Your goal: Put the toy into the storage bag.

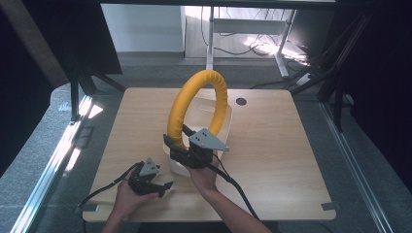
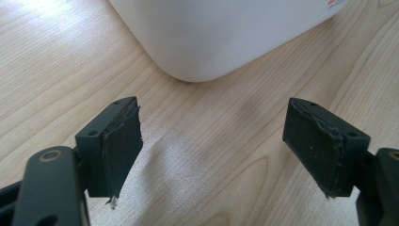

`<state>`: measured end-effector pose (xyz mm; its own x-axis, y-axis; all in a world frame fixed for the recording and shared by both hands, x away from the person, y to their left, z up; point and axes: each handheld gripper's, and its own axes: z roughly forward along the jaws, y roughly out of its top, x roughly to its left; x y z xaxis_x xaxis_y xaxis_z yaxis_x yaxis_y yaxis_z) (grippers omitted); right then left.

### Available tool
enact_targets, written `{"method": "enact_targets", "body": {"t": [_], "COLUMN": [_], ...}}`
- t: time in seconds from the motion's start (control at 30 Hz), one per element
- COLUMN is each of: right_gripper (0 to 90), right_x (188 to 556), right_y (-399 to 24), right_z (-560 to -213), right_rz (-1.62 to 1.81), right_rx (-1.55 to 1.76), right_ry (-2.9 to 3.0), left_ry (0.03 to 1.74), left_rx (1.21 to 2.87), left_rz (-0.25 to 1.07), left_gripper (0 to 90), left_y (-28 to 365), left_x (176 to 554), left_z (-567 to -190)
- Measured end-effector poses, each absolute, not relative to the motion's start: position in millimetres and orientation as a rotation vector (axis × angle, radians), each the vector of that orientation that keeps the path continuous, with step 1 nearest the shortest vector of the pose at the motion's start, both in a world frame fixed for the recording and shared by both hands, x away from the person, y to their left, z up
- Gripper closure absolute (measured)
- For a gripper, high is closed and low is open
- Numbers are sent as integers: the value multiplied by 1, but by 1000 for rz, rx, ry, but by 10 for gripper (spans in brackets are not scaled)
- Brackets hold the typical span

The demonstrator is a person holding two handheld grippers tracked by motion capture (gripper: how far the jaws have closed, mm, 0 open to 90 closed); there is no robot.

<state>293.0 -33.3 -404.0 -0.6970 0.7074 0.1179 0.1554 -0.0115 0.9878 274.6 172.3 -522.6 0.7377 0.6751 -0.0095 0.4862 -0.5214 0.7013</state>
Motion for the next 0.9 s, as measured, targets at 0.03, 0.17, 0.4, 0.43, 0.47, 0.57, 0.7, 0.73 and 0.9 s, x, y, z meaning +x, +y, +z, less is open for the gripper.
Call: {"method": "enact_targets", "body": {"t": [0.03, 0.17, 0.4, 0.43, 0.47, 0.57, 0.7, 0.73, 0.9], "right_gripper": [358, 377, 377, 377, 376, 372, 363, 361, 354], "right_x": [293, 294, 295, 296, 295, 296, 297, 296, 295], "right_y": [-34, -36, -38, -39, -39, -41, -44, -45, -48], "right_z": [-404, -404, -404, -405, -405, -406, -405, -404, -402], "right_rz": [1756, 1753, 1767, 1768, 1771, 1774, 1797, 1802, 1815], "right_rx": [897, 897, 908, 906, 912, 917, 932, 931, 919], "right_ry": [1852, 1853, 1854, 1852, 1851, 1849, 1841, 1840, 1837], "left_ry": [872, 873, 873, 873, 872, 872, 873, 874, 876], "left_rx": [2225, 2224, 2228, 2229, 2230, 2231, 2231, 2231, 2231], "left_rz": [344, 340, 343, 341, 342, 341, 341, 342, 343], "left_gripper": [200, 200, 199, 199, 199, 199, 199, 199, 199], "left_y": [172, 172, 171, 171, 171, 171, 171, 171, 171], "left_x": [274, 274, 274, 274, 274, 274, 274, 274, 274], "left_z": [-523, -523, -524, -524, -524, -524, -524, -524, -524]}}
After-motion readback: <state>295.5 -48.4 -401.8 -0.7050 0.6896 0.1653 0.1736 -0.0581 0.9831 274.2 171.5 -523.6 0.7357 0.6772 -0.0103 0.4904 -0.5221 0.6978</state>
